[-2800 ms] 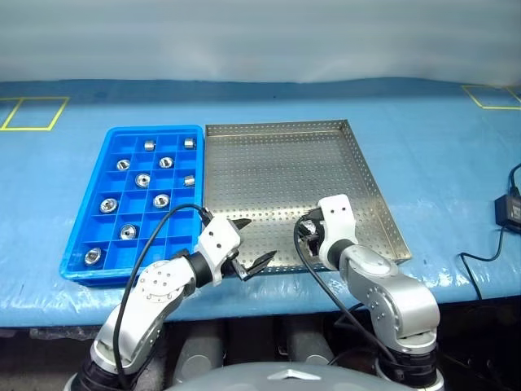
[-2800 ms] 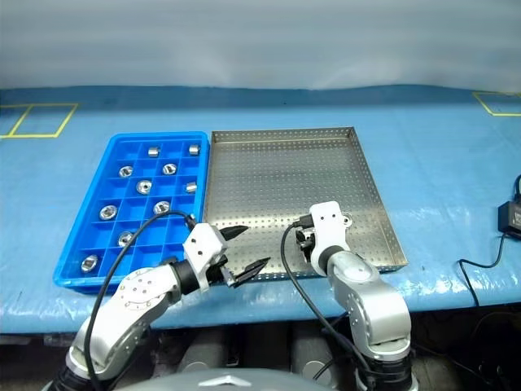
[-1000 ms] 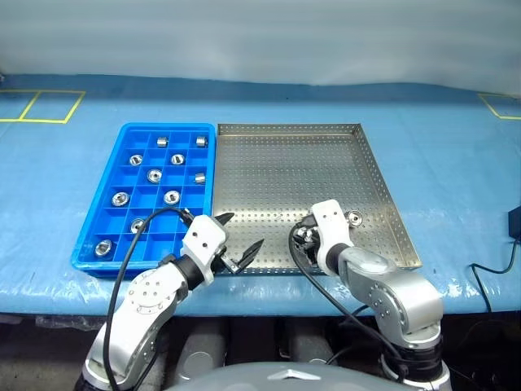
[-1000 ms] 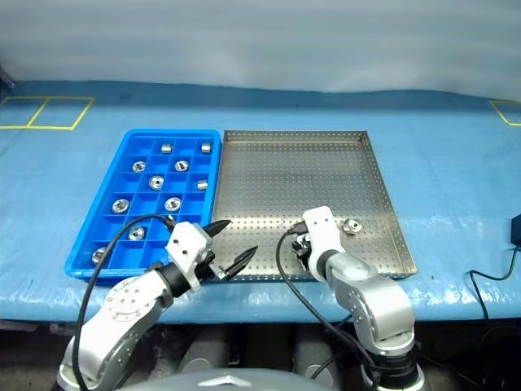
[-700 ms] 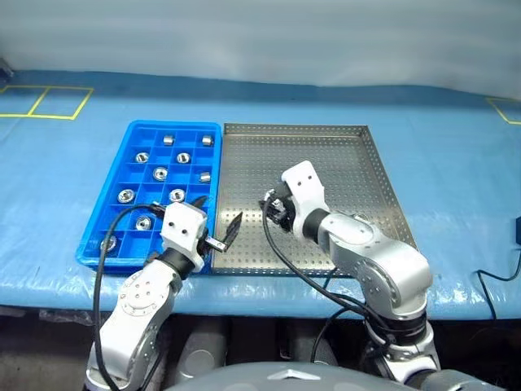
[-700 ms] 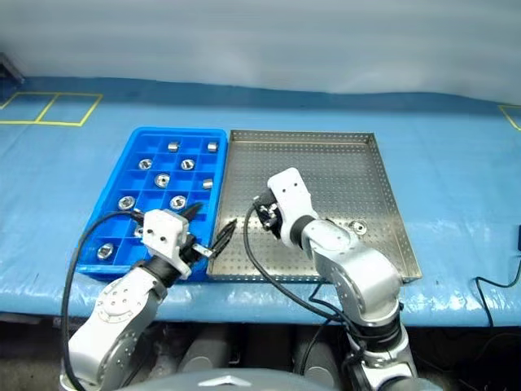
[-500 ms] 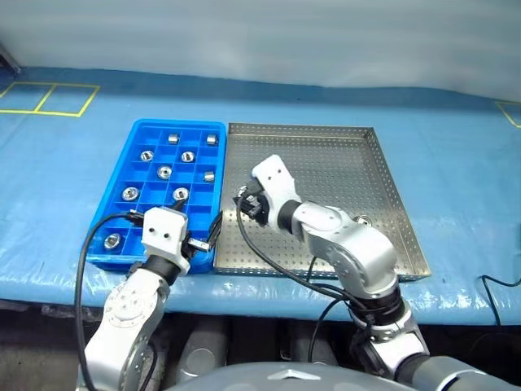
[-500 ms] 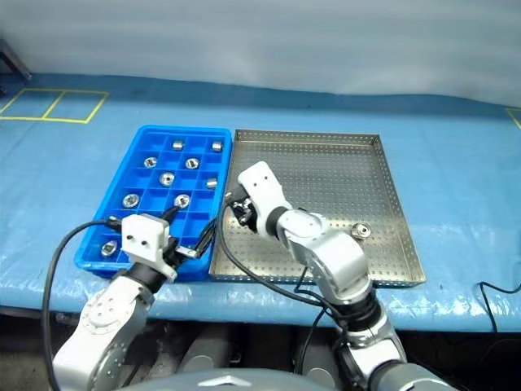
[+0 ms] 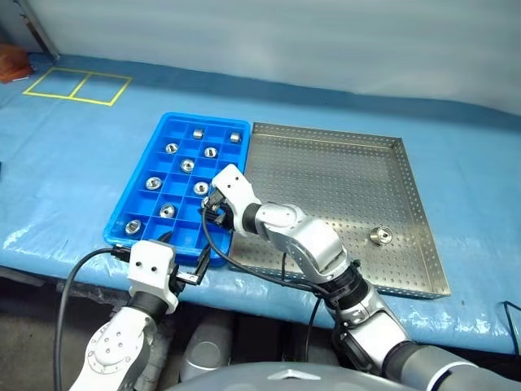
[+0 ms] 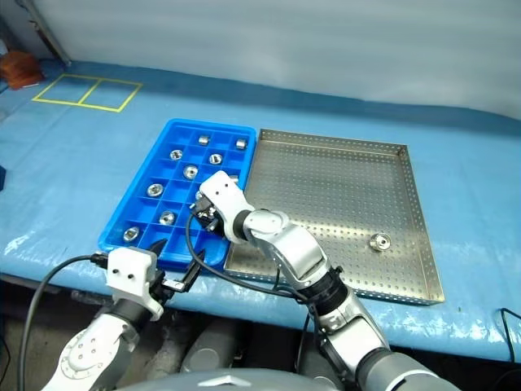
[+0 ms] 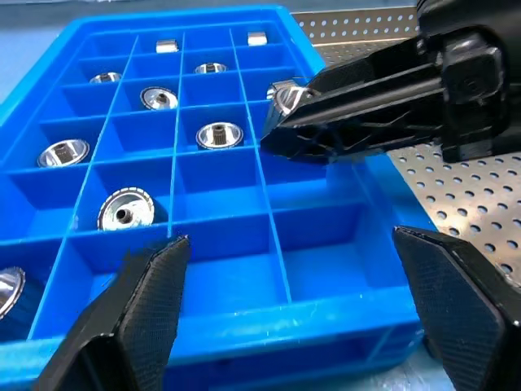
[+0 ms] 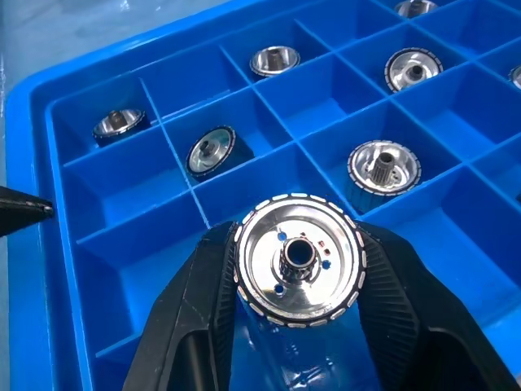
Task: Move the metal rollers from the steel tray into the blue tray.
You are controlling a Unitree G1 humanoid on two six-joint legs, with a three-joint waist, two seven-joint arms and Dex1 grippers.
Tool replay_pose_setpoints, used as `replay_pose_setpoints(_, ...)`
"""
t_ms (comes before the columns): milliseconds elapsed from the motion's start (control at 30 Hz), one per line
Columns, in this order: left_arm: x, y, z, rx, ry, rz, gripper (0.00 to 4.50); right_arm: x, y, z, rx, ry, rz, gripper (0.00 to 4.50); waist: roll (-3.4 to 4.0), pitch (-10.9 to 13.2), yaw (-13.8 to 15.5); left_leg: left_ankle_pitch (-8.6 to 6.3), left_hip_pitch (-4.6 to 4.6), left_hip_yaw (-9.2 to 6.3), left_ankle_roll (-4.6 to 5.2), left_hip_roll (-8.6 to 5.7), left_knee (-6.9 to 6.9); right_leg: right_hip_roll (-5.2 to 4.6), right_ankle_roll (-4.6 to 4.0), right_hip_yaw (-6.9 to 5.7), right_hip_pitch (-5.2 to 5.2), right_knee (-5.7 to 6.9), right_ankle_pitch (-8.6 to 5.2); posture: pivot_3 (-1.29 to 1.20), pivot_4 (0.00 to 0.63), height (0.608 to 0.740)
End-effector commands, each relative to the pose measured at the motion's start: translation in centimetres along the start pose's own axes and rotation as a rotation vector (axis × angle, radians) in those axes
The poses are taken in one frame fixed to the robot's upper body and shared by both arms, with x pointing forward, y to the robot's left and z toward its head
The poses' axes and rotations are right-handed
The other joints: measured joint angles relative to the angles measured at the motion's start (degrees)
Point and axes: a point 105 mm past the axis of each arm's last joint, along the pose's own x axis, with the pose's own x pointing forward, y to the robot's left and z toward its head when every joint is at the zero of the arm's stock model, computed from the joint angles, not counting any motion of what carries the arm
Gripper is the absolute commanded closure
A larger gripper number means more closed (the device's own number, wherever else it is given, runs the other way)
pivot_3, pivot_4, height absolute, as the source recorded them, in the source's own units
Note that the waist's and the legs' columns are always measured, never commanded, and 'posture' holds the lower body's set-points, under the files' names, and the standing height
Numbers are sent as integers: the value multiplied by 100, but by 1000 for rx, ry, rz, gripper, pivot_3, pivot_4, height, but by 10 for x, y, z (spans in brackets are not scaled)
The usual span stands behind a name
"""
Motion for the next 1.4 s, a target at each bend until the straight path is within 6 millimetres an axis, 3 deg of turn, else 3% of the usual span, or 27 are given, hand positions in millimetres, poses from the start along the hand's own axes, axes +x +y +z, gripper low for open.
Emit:
replay_pose_setpoints(33,0,-12,17,5,-81,-57,129,-8,-8,4,7,-40,-26,1820,0,0,89,0,-1,0,0,0,0,-1,0,-2,0,-2,0,464,150,740)
replay_pose_setpoints(167,8,-26,19,1,-88,-154,129,-24,-19,7,23,-67,-81,496,1,-1,184,0,-4,-1,-1,0,1,-3,0,-10,-1,-5,0,387,150,740)
replay_pose_setpoints(233,13,-33,21,5,-92,-210,129,-37,-29,11,38,-92,-140,41,3,-1,190,-1,-4,-7,-1,0,4,-6,-1,-22,-6,-8,-1,336,150,740)
replay_pose_setpoints(333,21,-43,24,8,-105,-292,129,-63,-47,17,82,-152,-266,41,4,-2,122,-1,-5,-7,-2,-1,8,-10,-1,-30,-4,-8,-1,279,150,740)
replay_pose_setpoints(433,30,-51,27,16,-112,-371,129,-100,-77,10,126,-176,-476,41,7,-3,-49,0,-22,-7,-1,-2,9,-10,-1,-30,1,-6,0,173,150,740)
replay_pose_setpoints(600,44,-69,27,73,-104,-519,129,-150,-111,-38,142,-46,-767,41,10,-7,-478,-1,-23,-19,2,-19,7,-16,-11,-28,13,-6,3,86,150,740)
replay_pose_setpoints(733,55,-83,32,84,-123,-586,129,-173,-125,-64,173,5,-939,41,14,-5,-965,-1,-12,-6,3,-16,5,-14,-20,-8,12,0,11,38,150,740)
replay_pose_setpoints(967,57,-102,34,82,-123,-675,129,-172,-131,-81,300,-56,-1008,41,15,-6,-1305,1,14,10,1,5,4,15,5,34,18,13,0,14,150,740)
replay_pose_setpoints(1267,49,-111,35,56,-117,-693,129,-163,-140,-109,408,-46,-1037,41,11,-7,-1278,0,16,33,4,2,8,11,22,58,16,9,13,96,150,740)
replay_pose_setpoints(1400,49,-107,38,49,-126,-648,129,-159,-135,-107,393,-59,-972,1005,12,-7,-1222,0,16,35,6,1,7,10,28,62,14,9,17,126,150,740)
